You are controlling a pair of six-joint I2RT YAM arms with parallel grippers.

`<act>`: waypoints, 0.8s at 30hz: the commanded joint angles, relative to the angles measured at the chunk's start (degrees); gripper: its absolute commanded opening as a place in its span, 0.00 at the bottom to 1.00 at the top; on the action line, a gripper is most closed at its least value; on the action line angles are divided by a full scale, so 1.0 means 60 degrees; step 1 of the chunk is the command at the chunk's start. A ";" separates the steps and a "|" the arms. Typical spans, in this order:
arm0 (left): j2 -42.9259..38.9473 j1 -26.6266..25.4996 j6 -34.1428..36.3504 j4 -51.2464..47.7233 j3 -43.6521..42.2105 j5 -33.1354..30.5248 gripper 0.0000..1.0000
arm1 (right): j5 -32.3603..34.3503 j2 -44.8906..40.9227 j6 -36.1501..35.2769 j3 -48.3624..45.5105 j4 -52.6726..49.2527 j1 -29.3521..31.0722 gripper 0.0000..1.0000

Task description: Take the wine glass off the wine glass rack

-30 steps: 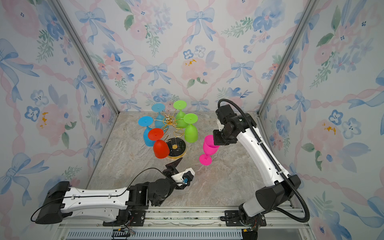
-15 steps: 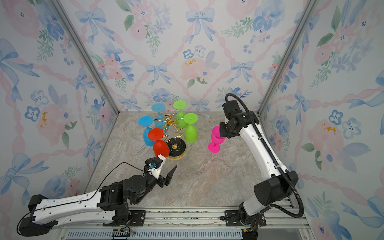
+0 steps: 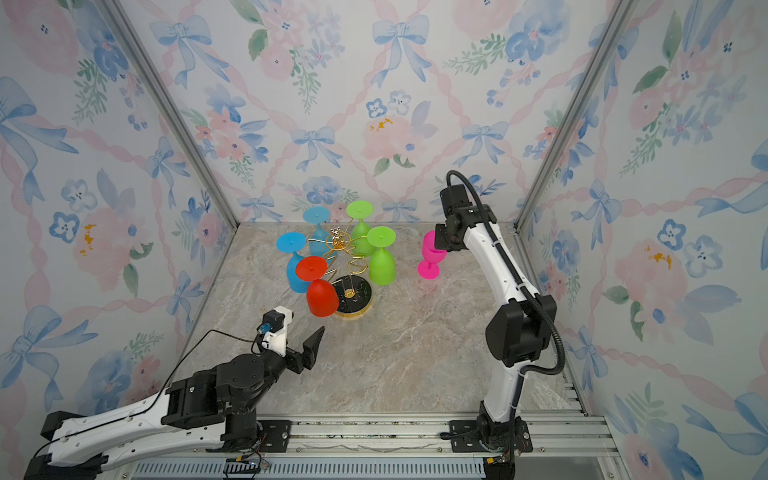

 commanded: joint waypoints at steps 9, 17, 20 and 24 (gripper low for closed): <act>-0.0945 0.0723 -0.0397 -0.0436 -0.0417 -0.0780 0.92 | 0.0010 0.2119 -0.0336 0.2671 -0.0647 -0.0078 0.00; -0.0854 0.1945 -0.0141 -0.0314 -0.0407 -0.0198 0.92 | -0.0084 0.2874 -0.0321 0.3351 -0.0657 -0.0078 0.00; -0.0686 0.2438 -0.0028 -0.0264 -0.0363 0.0002 0.93 | -0.0077 0.3129 -0.0364 0.3630 -0.0723 -0.0078 0.00; -0.0604 0.3178 0.0141 -0.0193 -0.0287 0.0367 0.93 | -0.0078 0.3447 -0.0385 0.3987 -0.0804 -0.0080 0.00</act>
